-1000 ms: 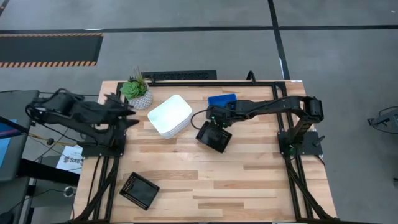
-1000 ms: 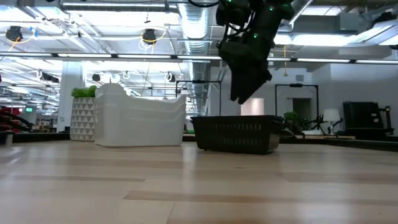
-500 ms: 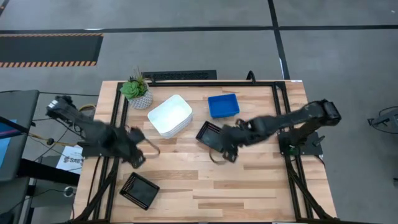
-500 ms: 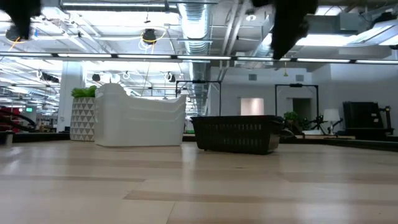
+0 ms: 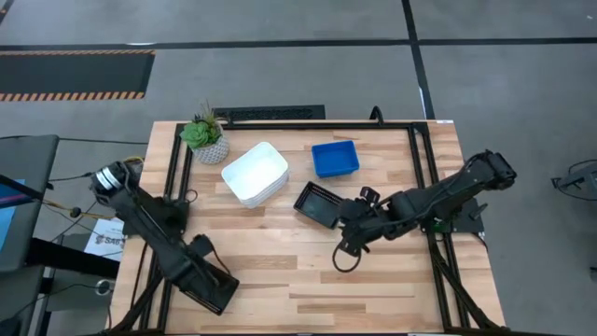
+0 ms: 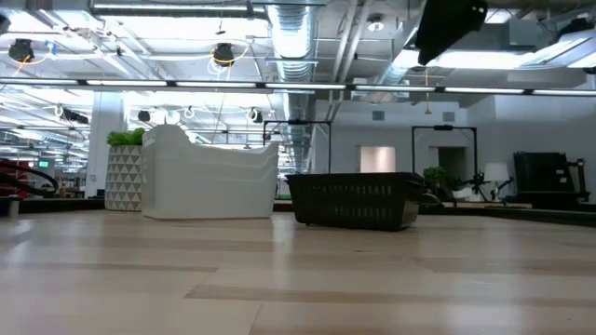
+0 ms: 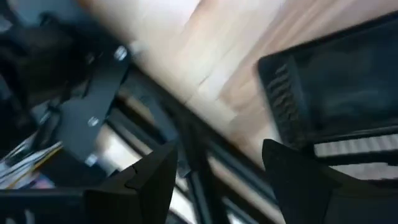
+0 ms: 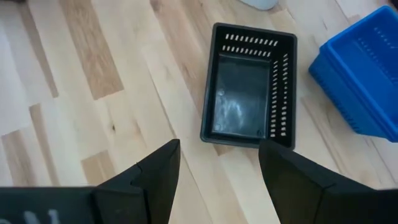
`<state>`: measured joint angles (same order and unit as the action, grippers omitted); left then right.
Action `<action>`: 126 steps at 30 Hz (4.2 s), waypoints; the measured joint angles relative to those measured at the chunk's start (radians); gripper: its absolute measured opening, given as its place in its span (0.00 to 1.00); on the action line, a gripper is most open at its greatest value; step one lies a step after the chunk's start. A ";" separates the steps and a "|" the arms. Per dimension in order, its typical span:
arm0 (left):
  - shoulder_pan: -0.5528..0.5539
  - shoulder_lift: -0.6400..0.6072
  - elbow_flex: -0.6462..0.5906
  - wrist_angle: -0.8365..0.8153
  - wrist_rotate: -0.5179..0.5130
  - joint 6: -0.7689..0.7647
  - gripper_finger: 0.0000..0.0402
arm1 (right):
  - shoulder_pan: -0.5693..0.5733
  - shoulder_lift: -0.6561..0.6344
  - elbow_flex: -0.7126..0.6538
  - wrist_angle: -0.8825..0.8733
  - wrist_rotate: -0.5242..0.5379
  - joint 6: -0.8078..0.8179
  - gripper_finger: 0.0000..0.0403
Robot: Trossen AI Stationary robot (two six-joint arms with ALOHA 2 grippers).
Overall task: Stack baskets by color
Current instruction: Stack the bottom black bin on the black bins
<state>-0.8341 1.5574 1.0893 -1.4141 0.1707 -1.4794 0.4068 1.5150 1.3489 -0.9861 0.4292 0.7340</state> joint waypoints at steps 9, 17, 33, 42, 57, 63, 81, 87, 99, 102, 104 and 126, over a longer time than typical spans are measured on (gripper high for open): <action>-0.045 0.063 -0.029 0.059 0.111 -0.058 0.56 | 0.003 0.012 0.000 -0.004 0.009 -0.006 0.60; -0.031 0.050 -0.061 0.357 -0.116 -0.108 0.56 | 0.014 0.009 0.000 -0.004 0.010 -0.008 0.60; 0.378 0.050 -0.056 0.651 -0.870 0.600 0.56 | 0.025 0.009 0.000 0.020 0.008 0.027 0.60; 0.414 0.046 0.123 0.204 -0.561 0.518 0.56 | 0.037 0.015 0.000 0.058 0.007 0.020 0.59; -0.027 0.047 0.000 0.273 -0.177 -0.340 0.56 | 0.037 0.085 0.000 0.051 0.010 -0.011 0.59; -0.009 0.047 -0.146 0.608 -0.224 -0.307 0.56 | 0.034 0.093 0.000 0.067 0.008 -0.012 0.59; 0.396 0.047 -0.300 1.317 -0.351 0.414 0.56 | -0.004 0.173 0.003 0.267 0.045 0.232 0.59; 0.443 0.045 -0.301 1.370 -0.271 0.538 0.56 | 0.014 0.266 0.000 0.202 -0.019 0.403 0.59; 0.450 -0.002 -0.300 1.275 -0.334 0.578 0.56 | 0.076 0.390 0.002 0.226 -0.114 0.718 0.59; 0.450 -0.015 -0.301 1.253 -0.341 0.587 0.56 | 0.098 0.420 0.000 0.231 -0.123 0.765 0.59; 0.450 -0.014 -0.299 1.247 -0.352 0.596 0.56 | 0.103 0.425 -0.001 0.235 -0.123 0.777 0.59; 0.450 -0.013 -0.300 1.221 -0.366 0.612 0.56 | 0.065 0.428 0.000 0.284 -0.116 0.589 0.04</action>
<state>-0.3843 1.5440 0.7891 -0.1928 -0.1949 -0.8677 0.4722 1.9432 1.3491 -0.7019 0.3133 1.3231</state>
